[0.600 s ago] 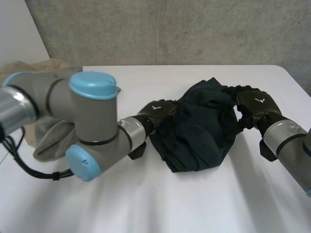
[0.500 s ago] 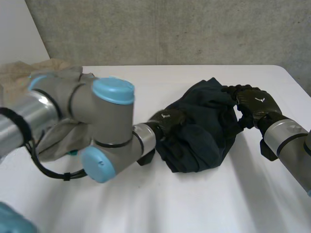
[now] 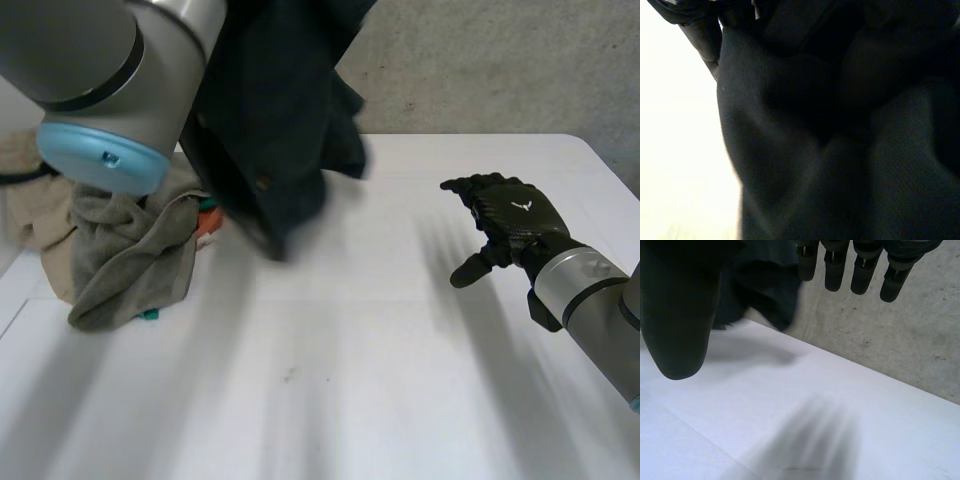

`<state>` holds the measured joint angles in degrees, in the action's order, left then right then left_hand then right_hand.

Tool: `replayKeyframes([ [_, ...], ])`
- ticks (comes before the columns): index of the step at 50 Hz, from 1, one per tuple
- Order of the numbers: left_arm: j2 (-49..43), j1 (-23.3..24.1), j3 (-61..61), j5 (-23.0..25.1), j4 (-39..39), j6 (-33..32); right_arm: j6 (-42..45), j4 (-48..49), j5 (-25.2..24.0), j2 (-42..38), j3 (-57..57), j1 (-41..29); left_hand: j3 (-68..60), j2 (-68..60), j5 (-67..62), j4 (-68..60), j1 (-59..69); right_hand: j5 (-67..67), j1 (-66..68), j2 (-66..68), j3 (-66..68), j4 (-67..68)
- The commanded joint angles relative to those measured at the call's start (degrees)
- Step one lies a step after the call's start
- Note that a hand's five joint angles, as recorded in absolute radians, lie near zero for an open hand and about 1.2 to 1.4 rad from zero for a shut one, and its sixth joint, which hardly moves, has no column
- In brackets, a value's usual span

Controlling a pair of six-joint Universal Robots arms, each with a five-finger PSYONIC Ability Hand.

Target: Fold the laundry.

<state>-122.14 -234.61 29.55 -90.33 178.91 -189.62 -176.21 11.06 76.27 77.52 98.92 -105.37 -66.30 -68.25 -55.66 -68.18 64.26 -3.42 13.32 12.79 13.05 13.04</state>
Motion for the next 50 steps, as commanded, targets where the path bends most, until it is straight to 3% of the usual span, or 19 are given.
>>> replayKeyframes([
  [1,-7.39,7.23,-1.79,6.39,-0.57,-0.75,-0.62,0.10,0.19,0.97,-0.04,2.01,-13.70,-11.75,-14.34,-11.82,15.74,-2.13,2.24,2.76,2.51,2.51],
  [6,-13.55,11.19,4.88,9.38,-2.42,-0.75,-0.01,1.24,1.42,0.79,-1.26,6.92,-13.70,-11.75,-14.34,-11.82,15.74,-2.13,2.24,2.76,2.51,2.51],
  [7,-14.00,11.63,5.86,9.73,-2.60,-0.84,0.17,1.50,1.77,0.44,-2.14,8.67,-9.39,-7.43,-10.03,-7.51,11.43,-1.97,2.07,2.59,2.34,2.34],
  [9,-14.00,12.68,10.07,11.31,-3.12,-1.19,0.52,1.42,1.77,-1.04,-3.72,10.87,20.26,22.22,19.62,22.15,-18.23,-1.96,2.07,2.59,2.34,2.34],
  [11,-12.61,12.86,13.49,12.28,-3.04,-2.24,0.78,0.72,1.60,-2.28,-5.22,12.81,32.64,34.60,32.00,34.53,-30.61,-1.80,1.90,2.42,2.17,2.18],
  [15,-6.37,11.64,20.01,12.64,-2.60,-4.62,1.92,-1.92,0.20,-3.78,-7.33,13.96,40.77,42.73,40.13,42.65,-38.74,-1.46,1.56,2.08,1.83,1.84],
  [20,3.29,8.48,28.61,11.06,-2.42,-4.62,4.56,-3.24,-3.49,-2.73,-7.42,13.00,41.11,43.07,40.47,43.00,-39.08,-1.80,1.90,2.42,2.17,2.17],
  [24,9.19,4.26,35.64,9.04,-2.68,-5.14,10.69,-5.87,-9.11,1.30,-5.93,8.35,41.28,43.24,40.64,43.17,-39.25,-1.96,2.07,2.59,2.34,2.34],
  [32,9.74,-7.69,41.55,8.68,-4.09,-12.34,26.70,-10.19,-12.73,3.08,-1.80,1.31,47.00,48.96,46.36,48.88,-44.97,-0.96,1.06,1.58,1.33,1.33],
  [35,6.15,-11.20,40.51,10.78,-5.14,-16.03,31.61,-9.14,-11.33,1.15,-0.66,-0.62,47.17,49.13,46.53,49.06,-45.14,0.88,-0.78,-0.26,-0.51,-0.50],
  [40,-4.22,-15.69,33.58,14.30,-8.74,-21.57,34.10,-3.61,-3.09,-3.68,0.05,-3.44,46.50,48.46,45.86,48.39,-44.47,3.42,-3.32,-2.79,-3.05,-3.04],
  [45,-11.97,-16.40,24.34,16.06,-11.38,-21.93,31.38,3.42,2.99,-6.24,2.50,-4.23,47.17,49.13,46.53,49.05,-45.13,3.42,-3.32,-2.79,-3.05,-3.04],
  [50,-19.44,-15.44,14.76,18.35,-13.05,-22.37,29.53,7.30,4.76,-6.50,4.09,-5.28,52.22,54.17,51.58,54.10,-50.18,3.42,-3.32,-2.79,-3.05,-3.04],
])
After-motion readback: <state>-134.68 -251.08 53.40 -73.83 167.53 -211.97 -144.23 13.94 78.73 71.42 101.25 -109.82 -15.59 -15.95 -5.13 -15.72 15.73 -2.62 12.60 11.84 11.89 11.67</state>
